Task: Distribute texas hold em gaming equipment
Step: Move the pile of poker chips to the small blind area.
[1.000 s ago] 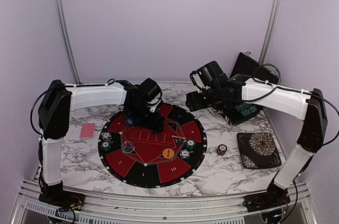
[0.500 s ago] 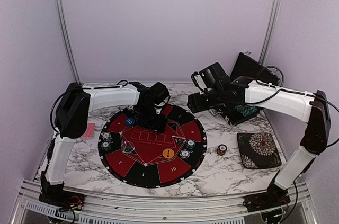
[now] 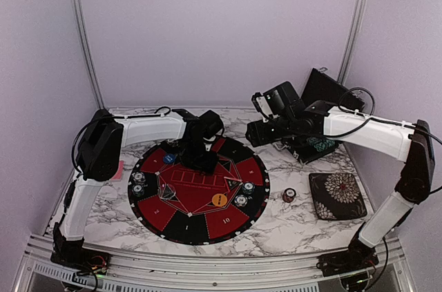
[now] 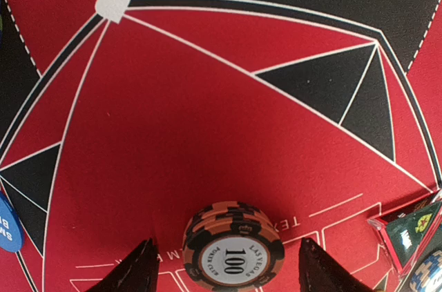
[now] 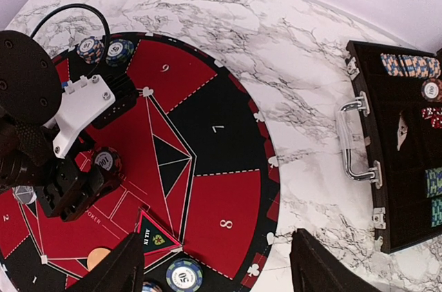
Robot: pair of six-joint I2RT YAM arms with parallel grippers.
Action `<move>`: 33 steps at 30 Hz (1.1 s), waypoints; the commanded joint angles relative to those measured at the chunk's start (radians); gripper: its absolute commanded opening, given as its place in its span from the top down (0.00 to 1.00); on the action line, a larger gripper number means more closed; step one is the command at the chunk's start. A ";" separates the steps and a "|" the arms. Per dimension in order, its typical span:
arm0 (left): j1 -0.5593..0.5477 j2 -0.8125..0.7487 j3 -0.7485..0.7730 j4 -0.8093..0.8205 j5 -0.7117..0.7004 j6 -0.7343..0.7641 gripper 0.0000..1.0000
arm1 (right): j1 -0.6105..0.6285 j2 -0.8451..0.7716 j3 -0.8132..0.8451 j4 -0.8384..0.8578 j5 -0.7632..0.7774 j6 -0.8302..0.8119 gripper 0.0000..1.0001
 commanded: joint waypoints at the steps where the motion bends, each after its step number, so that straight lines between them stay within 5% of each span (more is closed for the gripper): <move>1: -0.006 0.031 0.035 -0.041 -0.022 0.017 0.31 | -0.009 -0.036 -0.004 0.029 -0.001 -0.006 0.30; 33: -0.033 0.040 0.020 -0.070 -0.078 0.029 0.49 | -0.010 -0.047 -0.023 0.033 0.004 0.010 0.30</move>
